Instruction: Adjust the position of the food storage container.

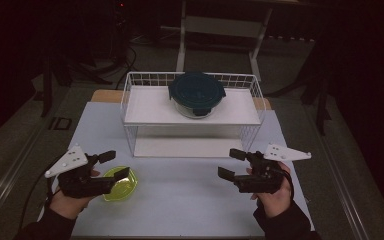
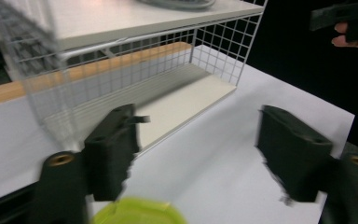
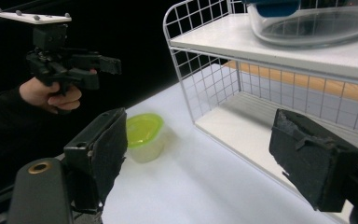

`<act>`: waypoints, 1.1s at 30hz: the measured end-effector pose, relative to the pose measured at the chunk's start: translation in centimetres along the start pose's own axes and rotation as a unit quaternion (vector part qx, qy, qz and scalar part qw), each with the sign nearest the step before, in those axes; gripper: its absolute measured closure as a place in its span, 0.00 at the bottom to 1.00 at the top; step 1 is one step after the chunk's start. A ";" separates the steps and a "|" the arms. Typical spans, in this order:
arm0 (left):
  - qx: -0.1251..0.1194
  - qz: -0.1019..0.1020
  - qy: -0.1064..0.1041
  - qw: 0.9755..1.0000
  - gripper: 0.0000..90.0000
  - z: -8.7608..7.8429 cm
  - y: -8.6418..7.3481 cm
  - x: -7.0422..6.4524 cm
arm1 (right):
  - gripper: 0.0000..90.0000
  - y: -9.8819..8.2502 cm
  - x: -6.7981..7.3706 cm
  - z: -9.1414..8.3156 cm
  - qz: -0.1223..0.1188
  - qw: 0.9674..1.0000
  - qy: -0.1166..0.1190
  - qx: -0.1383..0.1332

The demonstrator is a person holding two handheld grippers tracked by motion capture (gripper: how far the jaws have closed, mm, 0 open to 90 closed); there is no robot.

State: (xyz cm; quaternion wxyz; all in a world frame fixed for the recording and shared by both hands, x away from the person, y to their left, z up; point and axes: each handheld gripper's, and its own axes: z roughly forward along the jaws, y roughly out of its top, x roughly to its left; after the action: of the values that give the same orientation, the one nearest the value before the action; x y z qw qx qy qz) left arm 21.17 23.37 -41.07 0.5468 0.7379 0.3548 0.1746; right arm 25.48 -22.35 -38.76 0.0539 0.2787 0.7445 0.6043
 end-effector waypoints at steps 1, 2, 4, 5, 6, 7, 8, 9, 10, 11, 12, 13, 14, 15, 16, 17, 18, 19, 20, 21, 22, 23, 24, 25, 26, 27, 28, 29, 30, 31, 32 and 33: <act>0.000 -0.003 0.003 1.000 0.35 -0.4 -0.2 0.3 | 0.21 -0.2 0.1 -0.1 0.000 1.000 0.002 -0.001; -0.001 -0.005 0.005 1.000 0.45 -0.8 -0.5 0.5 | 0.21 -0.7 0.1 -0.2 -0.001 1.000 -0.001 0.003; -0.002 -0.011 0.013 1.000 0.52 -1.6 -1.0 1.0 | 0.21 -1.1 0.1 -0.4 0.005 1.000 0.001 0.003; 0.001 -0.013 0.014 1.000 0.52 -1.9 -1.3 1.2 | 0.21 -1.1 0.1 -0.4 0.005 1.000 0.001 0.003; 0.002 -0.016 0.021 1.000 0.55 -2.2 -1.6 1.4 | 0.21 -1.3 0.1 -0.4 0.007 1.000 0.000 0.004; 0.005 -0.019 0.024 1.000 0.57 -2.5 -1.9 1.6 | 0.21 -1.4 0.0 -0.4 0.008 1.000 0.000 0.005; 0.016 -0.023 0.035 0.999 0.63 -2.8 -2.6 2.0 | 0.21 -1.7 -0.1 -0.6 0.012 1.000 -0.001 0.005; 0.016 -0.023 0.035 0.999 0.65 -2.8 -2.6 2.0 | 0.21 -1.8 -0.1 -0.6 0.014 1.000 -0.002 0.006; 0.023 -0.023 0.039 0.999 0.65 -2.9 -2.9 2.1 | 0.21 -1.8 -0.1 -0.6 0.014 1.000 -0.002 0.006; 0.026 -0.027 0.036 0.999 0.69 -3.0 -3.3 2.2 | 0.21 -1.9 -0.1 -0.7 0.015 1.000 -0.002 0.007; 0.032 -0.032 0.038 0.998 0.69 -3.1 -3.8 2.4 | 0.21 -2.0 -0.1 -0.7 0.016 1.000 -0.003 0.007; 0.039 -0.034 0.036 0.998 0.72 -3.1 -4.1 2.5 | 0.21 -2.1 -0.2 -0.7 0.016 1.000 -0.005 0.007; 0.044 -0.033 0.041 0.998 0.74 -3.1 -4.5 2.6 | 0.21 -2.1 -0.2 -0.8 0.018 1.000 -0.005 0.008; 0.052 -0.036 0.046 0.997 0.75 -3.2 -4.9 2.7 | 0.21 -2.2 -0.2 -0.8 0.018 1.000 -0.006 0.008; 0.060 -0.037 0.048 0.996 0.76 -3.1 -5.3 2.8 | 0.21 -2.2 -0.2 -0.8 0.017 1.000 -0.007 0.008; 0.065 -0.039 0.053 0.996 0.76 -3.2 -5.7 2.9 | 0.21 -2.3 -0.2 -0.8 0.018 1.000 -0.008 0.008; 0.065 -0.039 0.053 0.996 0.78 -3.2 -5.7 2.9 | 0.21 -2.3 -0.2 -0.8 0.018 1.000 -0.008 0.008; 0.075 -0.051 0.057 0.994 0.78 -3.2 -6.6 3.3 | 0.21 -2.3 -0.2 -0.8 0.017 1.000 -0.008 0.008; 0.081 -0.054 0.060 0.993 0.79 -3.2 -6.9 3.4 | 0.21 -2.4 -0.3 -0.7 0.018 1.000 -0.009 0.009; 0.087 -0.055 0.063 0.993 0.81 -3.2 -7.3 3.6 | 0.21 -2.4 -0.3 -0.7 0.018 1.000 -0.009 0.010; 0.093 -0.056 0.066 0.992 0.82 -3.2 -7.6 3.8 | 0.21 -2.4 -0.3 -0.7 0.019 1.000 -0.008 0.009; 0.098 -0.059 0.070 0.991 0.83 -3.3 -8.0 3.9 | 0.21 -2.5 -0.3 -0.7 0.019 1.000 -0.008 0.009; 0.098 -0.059 0.070 0.991 0.85 -3.3 -8.0 3.9 | 0.21 -2.5 -0.3 -0.7 0.019 1.000 -0.008 0.009; 0.109 -0.065 0.075 0.989 0.87 -3.4 -8.6 4.1 | 0.21 -2.5 -0.2 -0.7 0.018 1.000 -0.009 0.010; 0.114 -0.069 0.076 0.988 0.87 -3.4 -9.0 4.2 | 0.21 -2.5 -0.2 -0.7 0.018 1.000 -0.009 0.010; 0.122 -0.074 0.076 0.987 0.88 -3.4 -9.4 4.3 | 0.21 -2.6 -0.3 -0.8 0.019 1.000 -0.009 0.009; 0.134 -0.076 0.078 0.985 0.92 -3.4 -9.9 4.4 | 0.21 -2.6 -0.4 -0.8 0.021 1.000 -0.012 0.008; 0.148 -0.077 0.083 0.982 0.92 -3.2 -10.3 4.5 | 0.21 -2.6 -0.4 -0.8 0.021 1.000 -0.012 0.008; 0.148 -0.077 0.083 0.982 0.93 -3.2 -10.3 4.5 | 0.21 -2.6 -0.4 -0.8 0.021 1.000 -0.012 0.008; 0.168 -0.080 0.078 0.979 0.93 -2.9 -11.0 4.8 | 0.21 -2.7 -0.5 -0.9 0.025 1.000 -0.011 0.008; 0.187 -0.075 0.081 0.976 0.97 -2.5 -11.4 4.9 | 0.21 -2.7 -0.6 -0.9 0.026 1.000 -0.012 0.007; 0.194 -0.073 0.081 0.975 0.98 -2.3 -11.6 4.9 | 0.21 -2.7 -0.6 -0.9 0.024 1.000 -0.014 0.008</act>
State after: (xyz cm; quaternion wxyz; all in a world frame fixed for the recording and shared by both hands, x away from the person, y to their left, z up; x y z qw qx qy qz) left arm 19.23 30.15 -51.72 0.3739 0.7852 0.4784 0.1213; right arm 24.64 -23.75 -41.18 0.0474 0.3057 0.7413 0.5957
